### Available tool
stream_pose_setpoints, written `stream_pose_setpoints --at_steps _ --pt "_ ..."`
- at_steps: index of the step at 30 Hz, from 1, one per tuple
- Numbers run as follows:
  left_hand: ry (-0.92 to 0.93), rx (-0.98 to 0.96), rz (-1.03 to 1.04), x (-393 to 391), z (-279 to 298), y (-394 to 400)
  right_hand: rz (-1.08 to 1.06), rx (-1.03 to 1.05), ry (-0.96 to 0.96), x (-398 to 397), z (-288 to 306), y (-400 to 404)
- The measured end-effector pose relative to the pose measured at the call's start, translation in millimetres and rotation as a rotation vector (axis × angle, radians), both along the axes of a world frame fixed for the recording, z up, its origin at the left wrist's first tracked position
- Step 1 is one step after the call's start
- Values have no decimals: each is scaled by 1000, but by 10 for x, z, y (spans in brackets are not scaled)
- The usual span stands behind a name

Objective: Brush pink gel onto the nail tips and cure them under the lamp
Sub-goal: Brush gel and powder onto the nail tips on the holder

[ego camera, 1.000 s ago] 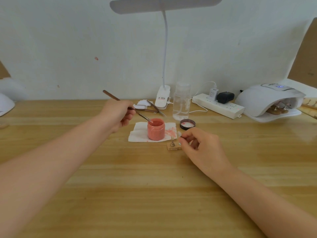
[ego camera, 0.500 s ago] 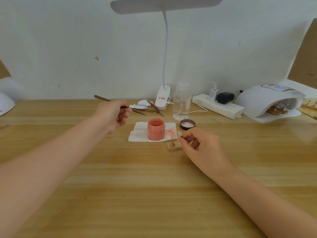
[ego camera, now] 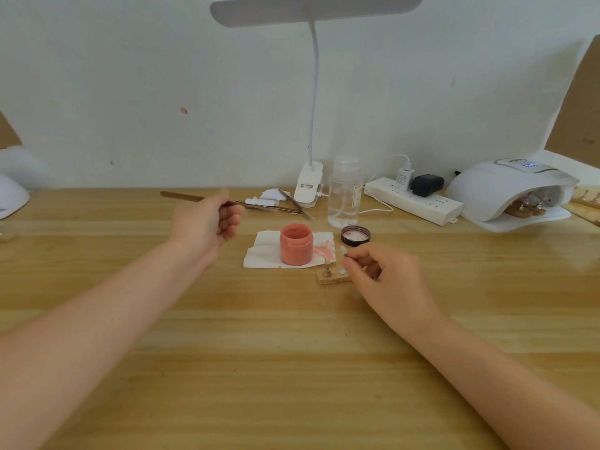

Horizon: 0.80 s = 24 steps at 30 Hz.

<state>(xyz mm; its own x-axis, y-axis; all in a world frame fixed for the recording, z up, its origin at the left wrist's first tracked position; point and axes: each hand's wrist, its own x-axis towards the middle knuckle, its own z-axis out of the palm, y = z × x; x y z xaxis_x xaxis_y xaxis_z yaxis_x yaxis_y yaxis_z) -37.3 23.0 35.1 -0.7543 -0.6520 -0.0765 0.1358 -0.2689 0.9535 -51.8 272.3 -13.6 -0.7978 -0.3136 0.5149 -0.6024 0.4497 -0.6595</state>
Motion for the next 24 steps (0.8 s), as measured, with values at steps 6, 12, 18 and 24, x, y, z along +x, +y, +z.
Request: stream_pose_setpoints --at_steps 6,12,18,24 --pt "219 -188 -130 205 121 445 1 -134 -86 -15 15 -3" --pt "401 -564 -272 490 -163 797 20 -259 -86 13 22 9" --pt "368 -763 -308 548 -423 874 16 -290 -91 -22 -1 0" --pt "418 -890 -308 558 -434 896 14 -285 -82 -33 -10 3"
